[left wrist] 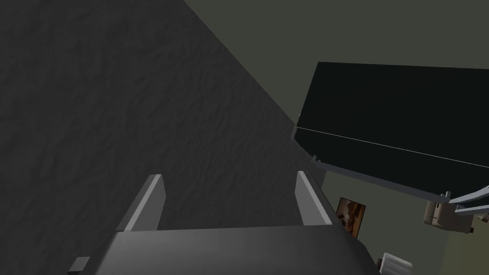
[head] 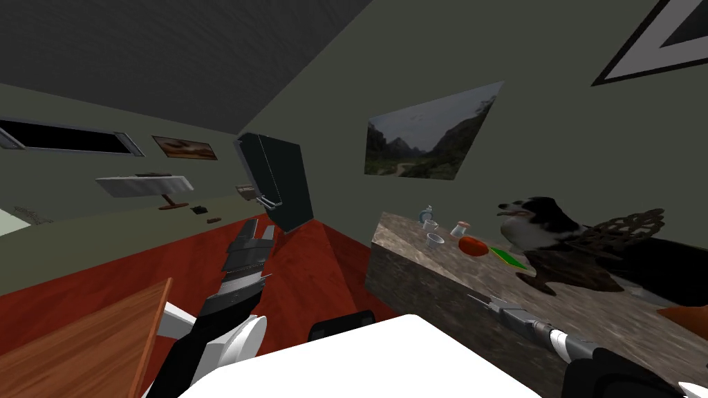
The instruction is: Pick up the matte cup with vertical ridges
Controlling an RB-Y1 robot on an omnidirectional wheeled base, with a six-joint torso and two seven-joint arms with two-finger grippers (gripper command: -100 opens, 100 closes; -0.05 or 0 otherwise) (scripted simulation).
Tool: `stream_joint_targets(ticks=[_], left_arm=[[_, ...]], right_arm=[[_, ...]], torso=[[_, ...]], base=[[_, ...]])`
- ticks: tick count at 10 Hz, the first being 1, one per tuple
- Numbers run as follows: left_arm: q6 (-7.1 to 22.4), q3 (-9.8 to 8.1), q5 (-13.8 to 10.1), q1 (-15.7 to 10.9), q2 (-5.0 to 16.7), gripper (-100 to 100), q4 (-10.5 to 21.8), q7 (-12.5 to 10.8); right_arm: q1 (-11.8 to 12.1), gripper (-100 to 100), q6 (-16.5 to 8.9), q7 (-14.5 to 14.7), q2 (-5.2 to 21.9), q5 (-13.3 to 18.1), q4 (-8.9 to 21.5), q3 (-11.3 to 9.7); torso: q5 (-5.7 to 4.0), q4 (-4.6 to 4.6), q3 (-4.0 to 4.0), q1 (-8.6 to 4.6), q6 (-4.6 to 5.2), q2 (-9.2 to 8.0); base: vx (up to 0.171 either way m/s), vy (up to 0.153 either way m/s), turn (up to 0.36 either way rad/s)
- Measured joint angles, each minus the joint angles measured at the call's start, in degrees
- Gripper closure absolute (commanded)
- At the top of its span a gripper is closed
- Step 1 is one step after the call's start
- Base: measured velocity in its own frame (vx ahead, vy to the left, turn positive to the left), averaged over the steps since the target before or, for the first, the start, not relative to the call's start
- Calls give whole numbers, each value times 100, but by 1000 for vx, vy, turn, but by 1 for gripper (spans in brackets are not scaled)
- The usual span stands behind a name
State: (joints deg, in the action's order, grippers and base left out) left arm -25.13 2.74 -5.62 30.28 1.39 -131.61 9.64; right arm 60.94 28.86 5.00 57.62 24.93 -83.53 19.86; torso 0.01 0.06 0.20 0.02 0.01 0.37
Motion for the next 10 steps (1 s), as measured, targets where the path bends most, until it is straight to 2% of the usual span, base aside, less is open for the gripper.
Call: stream_joint_targets(ticks=[2, 4, 6, 7, 9, 10], left_arm=[[0, 0, 0, -1, 0, 0, 0, 0], [0, 0, 0, 0, 0, 0, 0, 0], [0, -1, 0, 0, 0, 0, 0, 0], [0, 0, 0, 0, 0, 0, 0, 0], [0, 0, 0, 0, 0, 0, 0, 0], [0, 0, 0, 0, 0, 0, 0, 0]], right_arm=[[216, -100, -66, -1, 206, 72, 31, 90], [489, -100, -81, -68, 582, 153, 271, 246], [596, -100, -77, -75, 850, 237, 483, 278], [701, -100, -127, -123, 1009, 265, 487, 305], [704, -100, -40, -95, 1153, 316, 746, 298], [805, -100, -11, -104, 1296, 349, 832, 330]], torso=[[-1, -3, -8, -7, -2, -14], [-1, 0, -1, -7, -3, -2], [-3, 0, 0, -9, 2, -2], [-2, -2, -5, -9, -1, -9], [-2, -5, -11, -6, 1, -19], [-2, -3, -6, -6, -1, -10]], base=[[82, -2, 148], [113, 1, 188], [83, -10, 64], [47, -8, 58], [76, -1, 121], [117, -16, 144]])
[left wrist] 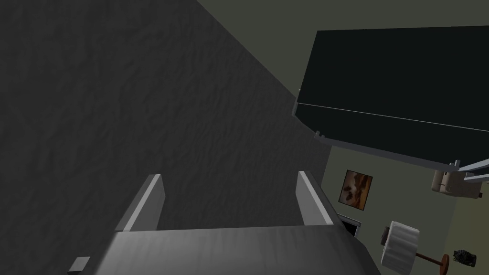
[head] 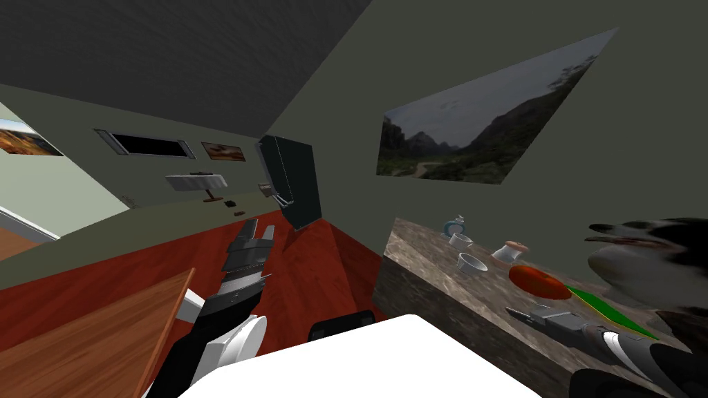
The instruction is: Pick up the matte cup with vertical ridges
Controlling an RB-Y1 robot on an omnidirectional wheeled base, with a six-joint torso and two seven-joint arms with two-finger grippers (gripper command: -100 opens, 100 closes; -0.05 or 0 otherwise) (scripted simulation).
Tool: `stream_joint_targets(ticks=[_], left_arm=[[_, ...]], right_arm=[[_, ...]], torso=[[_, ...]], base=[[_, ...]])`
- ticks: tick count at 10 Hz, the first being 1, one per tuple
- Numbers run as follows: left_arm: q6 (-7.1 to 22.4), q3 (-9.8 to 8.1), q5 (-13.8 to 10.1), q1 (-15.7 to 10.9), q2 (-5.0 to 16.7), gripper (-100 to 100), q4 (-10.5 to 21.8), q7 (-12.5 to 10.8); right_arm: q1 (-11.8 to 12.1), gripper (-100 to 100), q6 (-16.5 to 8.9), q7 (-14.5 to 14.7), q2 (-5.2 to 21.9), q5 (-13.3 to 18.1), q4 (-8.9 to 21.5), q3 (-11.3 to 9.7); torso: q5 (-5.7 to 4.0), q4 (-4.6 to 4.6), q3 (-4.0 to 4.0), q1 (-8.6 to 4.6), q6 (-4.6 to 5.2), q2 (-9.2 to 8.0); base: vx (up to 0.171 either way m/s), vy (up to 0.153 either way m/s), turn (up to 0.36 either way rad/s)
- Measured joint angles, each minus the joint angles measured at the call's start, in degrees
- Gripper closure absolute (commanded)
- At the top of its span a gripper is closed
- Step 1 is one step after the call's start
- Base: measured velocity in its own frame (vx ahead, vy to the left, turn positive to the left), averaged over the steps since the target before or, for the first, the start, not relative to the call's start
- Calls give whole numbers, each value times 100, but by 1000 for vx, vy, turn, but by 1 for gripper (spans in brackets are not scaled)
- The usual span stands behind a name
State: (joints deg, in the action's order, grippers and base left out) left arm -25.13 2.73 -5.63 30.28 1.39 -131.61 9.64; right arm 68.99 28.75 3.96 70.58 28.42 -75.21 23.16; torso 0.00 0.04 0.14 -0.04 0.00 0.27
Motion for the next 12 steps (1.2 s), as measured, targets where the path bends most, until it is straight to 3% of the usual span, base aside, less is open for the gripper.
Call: stream_joint_targets(ticks=[4, 9, 10, 11, 12], left_arm=[[0, -1, 0, 1, 0, 0, 0, 0], [0, -1, 0, 1, 0, 0, 0, 0], [0, -1, 0, 0, 0, 0, 0, 0], [0, 0, 0, 0, 0, 0, 0, 0], [0, 0, 0, -1, 0, 0, 0, 0]], right_arm=[[406, -100, 40, -137, 596, 117, 230, 70], [691, -100, 274, -263, 1150, 227, 469, -154], [691, 0, 302, -264, 1160, 229, 480, -164], [691, -100, 299, -263, 1160, 229, 479, -163], [583, -100, 270, -271, 1110, 227, 540, -287]], torso=[[-3, 3, 8, -9, 2, 13], [-5, 3, 7, -14, 3, 11], [-4, -1, -3, -5, 7, -8], [-2, -6, -13, 3, 7, -24], [-2, -8, -21, 2, 2, -37]], base=[[118, -31, 118], [90, -38, 85], [10, -5, 0], [-24, -10, 205], [-63, -17, 228]])
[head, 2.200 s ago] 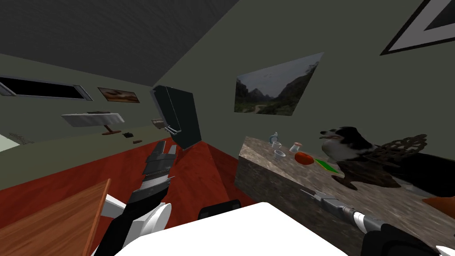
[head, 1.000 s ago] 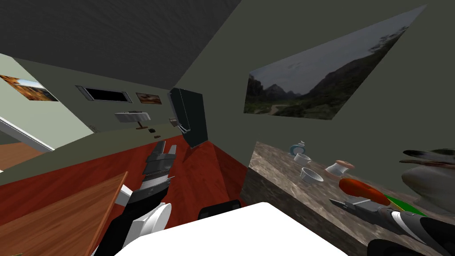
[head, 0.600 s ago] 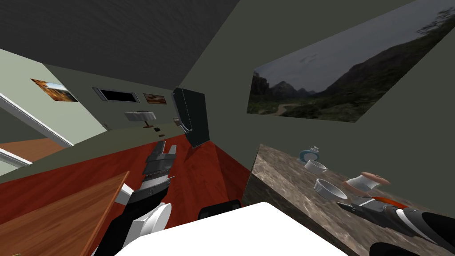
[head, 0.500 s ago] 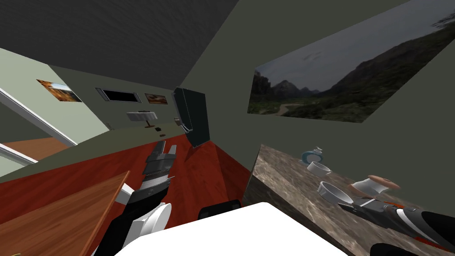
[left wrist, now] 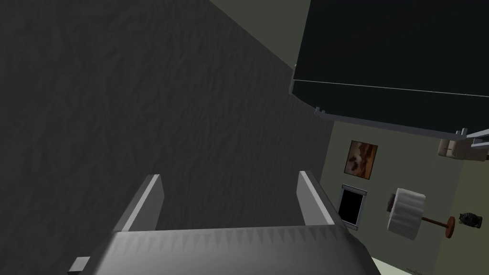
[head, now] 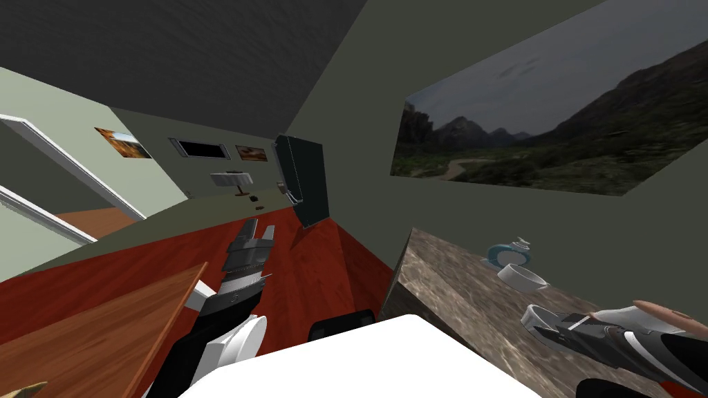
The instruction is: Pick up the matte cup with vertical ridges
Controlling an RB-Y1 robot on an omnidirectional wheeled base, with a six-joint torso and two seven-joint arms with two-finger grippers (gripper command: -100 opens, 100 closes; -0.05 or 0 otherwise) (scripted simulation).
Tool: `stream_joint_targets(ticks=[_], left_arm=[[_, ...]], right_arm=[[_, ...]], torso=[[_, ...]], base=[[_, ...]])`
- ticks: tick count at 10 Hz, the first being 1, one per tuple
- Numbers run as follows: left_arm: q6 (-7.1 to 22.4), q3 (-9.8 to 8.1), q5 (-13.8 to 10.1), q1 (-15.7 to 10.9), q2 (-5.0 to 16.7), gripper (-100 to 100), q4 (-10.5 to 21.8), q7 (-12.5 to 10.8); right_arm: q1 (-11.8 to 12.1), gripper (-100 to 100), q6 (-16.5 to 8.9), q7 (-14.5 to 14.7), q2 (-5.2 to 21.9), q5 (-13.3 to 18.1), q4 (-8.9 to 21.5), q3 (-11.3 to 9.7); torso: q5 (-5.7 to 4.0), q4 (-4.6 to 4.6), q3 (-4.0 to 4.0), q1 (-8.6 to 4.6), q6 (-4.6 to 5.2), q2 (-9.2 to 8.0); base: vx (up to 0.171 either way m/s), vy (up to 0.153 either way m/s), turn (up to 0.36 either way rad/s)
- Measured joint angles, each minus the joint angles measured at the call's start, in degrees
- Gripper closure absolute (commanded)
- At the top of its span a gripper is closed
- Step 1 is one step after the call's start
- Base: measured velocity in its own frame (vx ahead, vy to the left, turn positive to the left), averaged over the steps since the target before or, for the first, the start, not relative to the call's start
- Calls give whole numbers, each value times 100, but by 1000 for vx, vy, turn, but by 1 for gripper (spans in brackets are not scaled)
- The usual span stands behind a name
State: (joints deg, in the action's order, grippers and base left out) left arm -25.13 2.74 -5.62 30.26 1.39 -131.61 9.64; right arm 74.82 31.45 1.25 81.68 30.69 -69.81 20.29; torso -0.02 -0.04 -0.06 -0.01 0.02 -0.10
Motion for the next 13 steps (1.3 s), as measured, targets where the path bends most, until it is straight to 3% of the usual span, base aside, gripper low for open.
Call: stream_joint_targets(ticks=[2, 3, 7, 8, 9, 12, 13], left_arm=[[0, 0, 0, 0, 0, 0, 0, 0], [0, -1, 0, 1, 0, 0, 0, 0], [0, -1, 0, 1, 0, 0, 0, 0], [0, -1, 0, 1, 0, 0, 0, 0], [0, -1, 0, 1, 0, 0, 0, 0], [0, -1, 0, 2, 0, 0, 0, 0], [0, 0, 0, 1, 0, 0, 0, 0]], right_arm=[[-174, -100, -152, -46, -101, 5, 28, -249], [-184, 100, -166, -51, -104, 5, 32, -263], [-183, 100, -166, -61, -111, -1, 35, -261], [-183, 0, -167, -63, -112, -2, 35, -261], [-183, 100, -167, -63, -112, -2, 35, -261], [74, 100, -15, -13, 25, 0, -44, 62], [88, 0, -2, -13, 29, -1, -48, 78]], torso=[[-1, -6, -13, -5, 5, -20], [0, -5, -9, -1, 8, -13], [0, 1, 1, 1, 1, 1], [1, 1, 1, 1, 1, 2], [1, 1, 2, 2, 0, 3], [8, 6, 11, 20, 1, 19], [6, 6, 9, 15, -5, 14]], base=[[-46, -20, 101], [0, 0, 0], [0, 0, 0], [0, 0, 0], [36, 3, -189], [47, 22, -155], [0, 0, 0]])
